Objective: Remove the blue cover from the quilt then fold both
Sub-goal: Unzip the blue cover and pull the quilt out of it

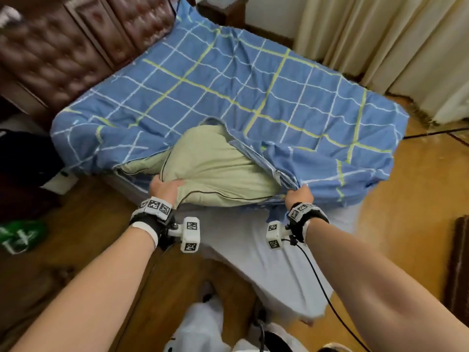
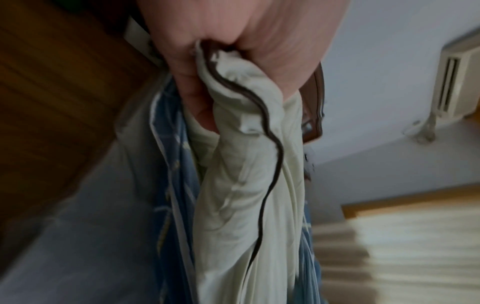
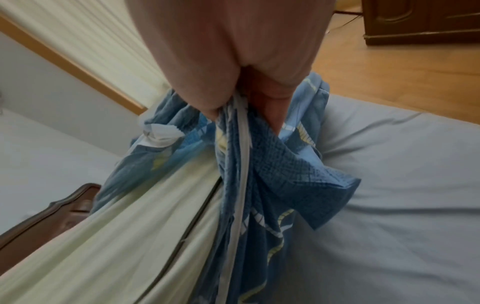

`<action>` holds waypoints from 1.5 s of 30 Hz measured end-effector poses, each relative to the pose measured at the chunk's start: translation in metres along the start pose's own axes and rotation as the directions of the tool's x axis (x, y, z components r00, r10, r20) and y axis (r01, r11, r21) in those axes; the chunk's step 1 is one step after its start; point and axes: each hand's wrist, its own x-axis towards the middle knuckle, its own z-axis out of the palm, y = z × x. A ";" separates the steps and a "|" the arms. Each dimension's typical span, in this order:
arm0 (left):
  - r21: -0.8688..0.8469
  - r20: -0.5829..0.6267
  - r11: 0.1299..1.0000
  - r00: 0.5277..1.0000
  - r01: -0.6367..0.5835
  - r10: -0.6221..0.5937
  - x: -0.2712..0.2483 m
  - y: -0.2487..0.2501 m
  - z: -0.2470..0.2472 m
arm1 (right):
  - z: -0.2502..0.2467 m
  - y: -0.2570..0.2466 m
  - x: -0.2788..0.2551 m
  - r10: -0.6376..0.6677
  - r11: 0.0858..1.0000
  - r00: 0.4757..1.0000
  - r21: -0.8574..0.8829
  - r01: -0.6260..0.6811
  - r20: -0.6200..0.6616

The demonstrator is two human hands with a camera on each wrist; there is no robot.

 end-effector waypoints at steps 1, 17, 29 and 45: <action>-0.009 -0.068 1.000 0.998 0.013 -0.014 -0.007 -0.008 -0.023 | 0.000 0.004 -0.006 -0.003 1.000 1.000 0.018 0.003 0.022; -0.135 -0.261 0.939 0.903 0.316 -0.341 -0.122 -0.203 -0.145 | 0.019 0.070 -0.117 -0.119 0.934 0.958 -0.299 0.196 0.259; 0.598 0.141 0.795 0.990 -0.103 0.023 -0.177 -0.127 0.049 | -0.033 0.064 -0.038 -0.296 0.930 0.885 -0.105 0.353 0.359; 0.773 0.281 0.574 0.957 -0.269 0.070 -0.155 -0.060 0.232 | -0.075 0.082 0.085 -0.004 0.922 0.384 0.152 -0.356 0.923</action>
